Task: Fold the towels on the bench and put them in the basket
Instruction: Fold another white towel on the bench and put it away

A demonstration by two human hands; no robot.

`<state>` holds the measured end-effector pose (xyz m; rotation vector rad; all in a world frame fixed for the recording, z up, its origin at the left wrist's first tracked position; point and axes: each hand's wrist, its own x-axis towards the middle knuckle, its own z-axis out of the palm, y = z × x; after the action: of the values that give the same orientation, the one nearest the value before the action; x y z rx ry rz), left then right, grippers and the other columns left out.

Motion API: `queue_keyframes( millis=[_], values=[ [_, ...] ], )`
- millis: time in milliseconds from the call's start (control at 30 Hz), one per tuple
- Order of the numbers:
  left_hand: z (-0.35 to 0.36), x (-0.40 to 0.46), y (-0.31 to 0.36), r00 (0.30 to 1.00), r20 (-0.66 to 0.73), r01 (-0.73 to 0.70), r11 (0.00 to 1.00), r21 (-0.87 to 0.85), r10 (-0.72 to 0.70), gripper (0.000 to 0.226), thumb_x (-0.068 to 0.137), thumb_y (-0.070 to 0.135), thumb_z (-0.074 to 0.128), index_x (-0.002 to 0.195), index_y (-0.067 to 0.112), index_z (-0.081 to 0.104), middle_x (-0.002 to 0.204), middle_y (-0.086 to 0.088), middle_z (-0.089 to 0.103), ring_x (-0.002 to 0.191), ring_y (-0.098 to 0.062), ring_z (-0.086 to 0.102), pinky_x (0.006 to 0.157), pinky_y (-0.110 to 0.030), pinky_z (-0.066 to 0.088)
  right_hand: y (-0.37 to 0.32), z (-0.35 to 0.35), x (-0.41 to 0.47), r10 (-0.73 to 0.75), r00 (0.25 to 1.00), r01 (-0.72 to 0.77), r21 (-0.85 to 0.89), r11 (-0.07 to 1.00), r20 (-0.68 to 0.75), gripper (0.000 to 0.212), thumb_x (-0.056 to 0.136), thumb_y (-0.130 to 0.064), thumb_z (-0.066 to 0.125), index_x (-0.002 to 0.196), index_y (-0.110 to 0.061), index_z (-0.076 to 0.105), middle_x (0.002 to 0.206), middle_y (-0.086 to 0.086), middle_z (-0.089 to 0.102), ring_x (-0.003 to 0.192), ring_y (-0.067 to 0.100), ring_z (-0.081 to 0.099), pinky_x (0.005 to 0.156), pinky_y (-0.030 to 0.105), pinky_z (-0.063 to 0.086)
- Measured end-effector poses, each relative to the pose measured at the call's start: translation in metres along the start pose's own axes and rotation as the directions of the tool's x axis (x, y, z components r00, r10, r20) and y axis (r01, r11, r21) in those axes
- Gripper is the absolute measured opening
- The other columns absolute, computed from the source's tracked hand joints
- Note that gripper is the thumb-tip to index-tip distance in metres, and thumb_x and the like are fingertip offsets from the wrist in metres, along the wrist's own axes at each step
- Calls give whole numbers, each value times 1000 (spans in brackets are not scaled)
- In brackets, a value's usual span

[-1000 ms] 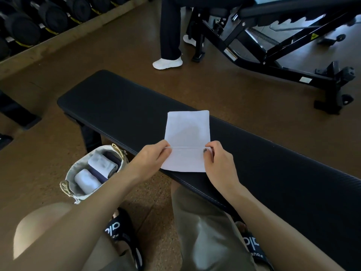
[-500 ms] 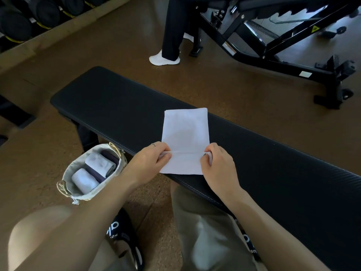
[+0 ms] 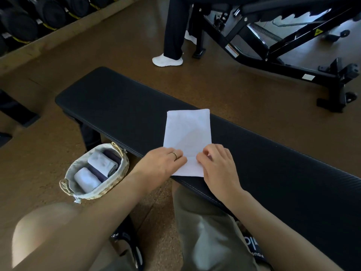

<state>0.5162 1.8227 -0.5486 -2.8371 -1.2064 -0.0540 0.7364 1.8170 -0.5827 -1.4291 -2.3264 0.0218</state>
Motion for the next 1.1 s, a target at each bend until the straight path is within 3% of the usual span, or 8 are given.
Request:
queue_keyframes(
  millis=[67,167,300,600,767,900,1033,1100],
  values=[
    [1,-5,-1,999,28,17,1000,-4,-16,53,65,-4,78,110,17,58,110,-1,64,96,-22,65,70,-37,58,5,0,2,-84,996,84,-7,996,25,20,79,-3,72,97,-12,67,100,5,59,92,26,58,86,38,50],
    [1,-12,0,1000,9,-5,999,-46,5,30,91,21,64,119,11,61,123,-6,64,108,-25,63,84,-39,58,13,-4,3,-141,988,140,19,990,65,14,88,-8,60,100,-13,66,102,2,59,93,25,58,87,37,49],
    [1,-17,3,998,70,10,1000,-23,-8,52,91,41,46,131,9,54,135,-11,58,123,-29,57,102,-42,52,20,-18,-1,-182,967,170,85,982,177,29,89,-24,49,112,-15,65,114,-1,58,106,21,56,101,33,42],
    [-3,-17,-5,998,49,-48,999,-19,48,66,70,21,85,127,10,53,125,-11,66,108,-28,68,86,-40,61,33,-26,1,-181,953,136,191,972,244,40,82,-30,62,122,-22,65,125,-7,59,116,14,56,109,30,38],
    [-1,-22,-1,990,-116,-82,995,-49,76,42,89,28,53,127,10,47,106,-7,71,80,-23,71,64,-37,61,36,-28,0,-177,967,132,232,964,182,34,83,-25,59,115,-18,69,114,-9,68,101,10,61,104,25,38],
    [-2,-27,2,994,-101,14,969,-248,-41,47,94,37,48,135,16,40,108,-3,66,70,-20,63,58,-34,56,40,-30,-4,-95,984,40,335,941,149,33,86,-16,68,118,-18,68,107,-11,70,100,5,55,103,8,29],
    [2,-25,-1,975,-97,152,916,-370,-201,45,93,37,68,130,23,47,118,7,59,76,-18,63,64,-31,52,42,-32,5,-9,974,-90,427,900,225,26,92,-24,64,118,-26,61,100,-11,66,91,9,59,81,26,47],
    [1,-21,-5,931,-28,295,799,-524,-363,37,96,37,66,129,26,54,106,19,57,80,-8,58,73,-27,49,42,-31,11,5,972,-120,475,872,237,28,95,-26,62,123,-25,58,99,-8,66,83,11,62,72,27,48]
  ],
)
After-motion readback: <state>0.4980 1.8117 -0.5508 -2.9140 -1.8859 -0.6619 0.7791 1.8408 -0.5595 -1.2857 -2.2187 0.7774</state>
